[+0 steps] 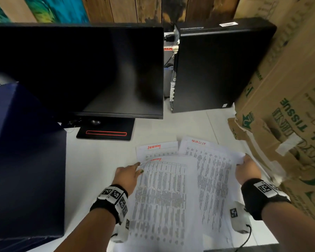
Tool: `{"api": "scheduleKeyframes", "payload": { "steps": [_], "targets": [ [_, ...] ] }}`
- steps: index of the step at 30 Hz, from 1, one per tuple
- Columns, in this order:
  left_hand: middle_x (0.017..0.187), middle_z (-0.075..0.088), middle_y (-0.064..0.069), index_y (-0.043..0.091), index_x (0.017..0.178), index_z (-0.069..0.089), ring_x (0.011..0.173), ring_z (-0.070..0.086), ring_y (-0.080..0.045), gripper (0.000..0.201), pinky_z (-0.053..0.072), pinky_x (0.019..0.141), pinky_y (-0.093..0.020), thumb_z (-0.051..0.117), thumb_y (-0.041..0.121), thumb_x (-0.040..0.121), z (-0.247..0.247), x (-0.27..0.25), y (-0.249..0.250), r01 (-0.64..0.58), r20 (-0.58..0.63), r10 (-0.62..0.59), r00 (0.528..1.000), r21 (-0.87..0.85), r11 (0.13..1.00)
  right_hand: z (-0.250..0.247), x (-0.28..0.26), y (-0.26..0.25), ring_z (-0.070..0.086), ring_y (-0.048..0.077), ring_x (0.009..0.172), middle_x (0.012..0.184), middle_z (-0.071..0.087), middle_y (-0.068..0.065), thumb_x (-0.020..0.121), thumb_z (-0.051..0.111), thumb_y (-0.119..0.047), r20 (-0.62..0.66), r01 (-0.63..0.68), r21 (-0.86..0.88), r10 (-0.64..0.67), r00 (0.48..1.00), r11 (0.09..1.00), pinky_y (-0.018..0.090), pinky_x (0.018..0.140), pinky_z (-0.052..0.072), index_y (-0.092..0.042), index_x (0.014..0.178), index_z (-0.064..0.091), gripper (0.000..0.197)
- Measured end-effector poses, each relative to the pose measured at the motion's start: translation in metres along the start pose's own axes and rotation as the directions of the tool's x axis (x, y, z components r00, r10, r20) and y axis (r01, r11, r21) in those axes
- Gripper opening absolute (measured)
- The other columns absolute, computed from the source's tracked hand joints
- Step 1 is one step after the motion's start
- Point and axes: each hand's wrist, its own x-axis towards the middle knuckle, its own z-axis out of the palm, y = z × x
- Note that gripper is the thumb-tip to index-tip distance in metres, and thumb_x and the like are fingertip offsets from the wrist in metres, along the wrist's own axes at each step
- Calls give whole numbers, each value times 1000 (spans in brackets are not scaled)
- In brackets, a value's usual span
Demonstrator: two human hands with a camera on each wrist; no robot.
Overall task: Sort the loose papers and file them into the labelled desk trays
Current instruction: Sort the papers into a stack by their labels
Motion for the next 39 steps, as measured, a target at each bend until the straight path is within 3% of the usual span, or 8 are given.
{"api": "scheduleKeyframes", "payload": {
  "steps": [4,8,12,16,20,26,31,39],
  "targets": [
    [138,52,-3,19,147,26,125,49,-19,45,29,106,-27,24,30,103,-16,-5,-36,121,-30,-119,992,60,991,-7,4,-14,52,36,117,130,52,25,96,32,-1,22,7,-11,-7,1000,1000,36,96,39,2,139,36,43],
    [130,58,-11,17,144,33,119,53,-27,47,38,101,-31,29,36,101,-23,-13,-67,299,-26,-302,953,-91,950,-9,9,-22,50,37,121,134,48,24,95,31,0,33,-11,-52,13,999,999,39,98,39,-5,144,29,50],
    [120,62,-14,14,131,51,106,56,-30,36,40,91,-32,40,28,99,-28,-15,-74,391,-65,-479,875,-487,781,-7,15,-34,50,42,117,127,50,29,93,39,1,20,13,-54,-12,1000,998,45,94,41,2,135,39,42],
    [117,62,-19,9,124,56,106,58,-34,35,42,90,-34,44,27,97,-25,-2,-72,505,7,-607,795,-562,655,-6,15,-46,50,41,117,129,50,27,90,41,3,2,21,-15,-21,1000,1000,44,95,42,-2,137,36,48],
    [116,60,-21,2,121,56,105,57,-37,44,46,90,-36,51,35,93,-18,11,-64,571,56,-698,714,-624,533,5,1,-59,38,35,129,144,35,17,87,50,-2,-4,241,-94,-242,970,966,45,109,33,-16,144,32,61],
    [115,65,-8,10,108,64,90,66,-28,81,52,90,-40,79,52,41,20,53,-102,491,147,-702,697,-811,318,43,-48,-74,42,18,131,147,40,-3,95,52,-24,450,438,12,-396,800,899,23,101,35,-28,138,44,44],
    [123,60,-12,4,122,56,115,55,-30,47,43,93,-31,64,33,86,-24,20,-41,554,225,-594,772,-695,457,65,-55,-63,14,9,144,155,24,-8,94,53,-28,564,541,-60,-419,712,839,27,116,7,-28,140,42,47],
    [81,65,4,26,88,54,72,62,-17,7,53,68,-34,61,29,89,-67,-20,-29,158,-254,-545,799,-786,598,62,-45,-64,13,11,145,155,22,-7,98,44,-33,587,545,-83,-401,703,834,29,118,8,-23,138,46,41]
  ]
}}
